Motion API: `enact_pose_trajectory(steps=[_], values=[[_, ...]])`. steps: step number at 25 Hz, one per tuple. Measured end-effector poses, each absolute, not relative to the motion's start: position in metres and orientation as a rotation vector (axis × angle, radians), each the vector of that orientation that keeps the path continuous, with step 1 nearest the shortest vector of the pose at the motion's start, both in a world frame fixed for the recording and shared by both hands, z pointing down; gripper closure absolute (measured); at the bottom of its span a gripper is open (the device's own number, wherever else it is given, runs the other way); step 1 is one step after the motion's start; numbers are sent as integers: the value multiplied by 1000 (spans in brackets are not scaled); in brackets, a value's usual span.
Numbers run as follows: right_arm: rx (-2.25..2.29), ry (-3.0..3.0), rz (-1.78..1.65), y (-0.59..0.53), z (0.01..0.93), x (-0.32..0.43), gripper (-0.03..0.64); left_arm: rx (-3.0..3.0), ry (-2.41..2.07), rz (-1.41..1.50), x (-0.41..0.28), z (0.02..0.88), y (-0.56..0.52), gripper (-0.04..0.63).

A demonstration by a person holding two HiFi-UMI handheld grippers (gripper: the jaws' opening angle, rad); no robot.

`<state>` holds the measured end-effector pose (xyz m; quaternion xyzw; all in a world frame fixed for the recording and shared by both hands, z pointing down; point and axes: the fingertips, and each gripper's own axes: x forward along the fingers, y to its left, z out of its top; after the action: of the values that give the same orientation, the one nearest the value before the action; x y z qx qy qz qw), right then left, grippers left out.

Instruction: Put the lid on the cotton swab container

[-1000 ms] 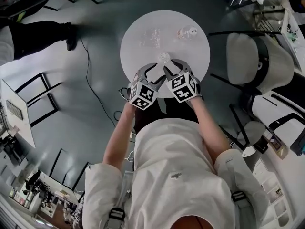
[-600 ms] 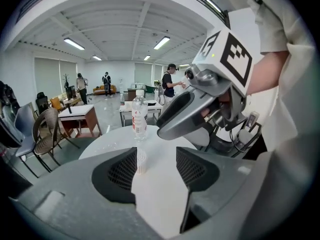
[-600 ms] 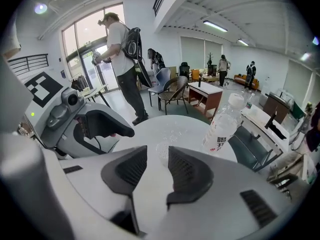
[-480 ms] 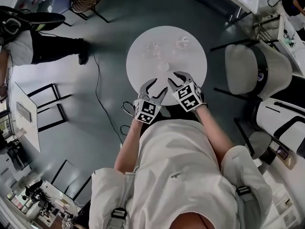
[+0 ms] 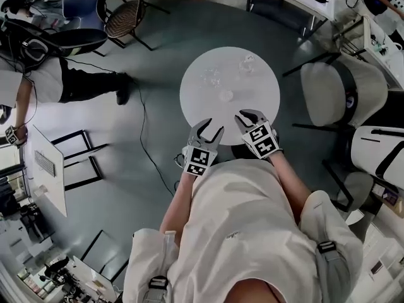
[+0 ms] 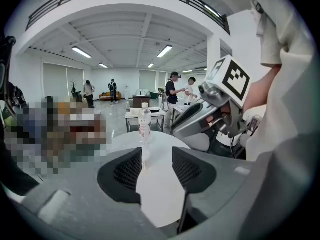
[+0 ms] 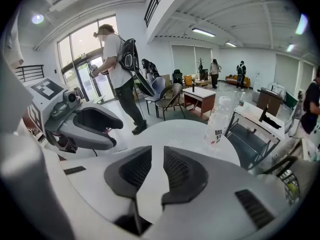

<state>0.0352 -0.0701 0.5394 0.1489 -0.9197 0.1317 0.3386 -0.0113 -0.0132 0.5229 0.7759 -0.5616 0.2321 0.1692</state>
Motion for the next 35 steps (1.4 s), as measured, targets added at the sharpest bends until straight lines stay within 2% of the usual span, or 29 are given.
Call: enact_pose_trajectory(steps=[4,8,15,24,35], values=[[402,-2385,342,-43,535,31,555,2248,-1603,632,-29,506,9,426],[455,-2377,386,-3,529,19,566,2279,-1613,585,-56,491,44,494],[551,-2361,390,79,523,1,575,2339,-1585,506,-89,476,113,538],[749,-2395,439,166,486,-7,601,2442,-1465,417,-111,454,187,572],[989,-2613,486,204,400,25,609,2591,-1382,292,-99,401,208,581]])
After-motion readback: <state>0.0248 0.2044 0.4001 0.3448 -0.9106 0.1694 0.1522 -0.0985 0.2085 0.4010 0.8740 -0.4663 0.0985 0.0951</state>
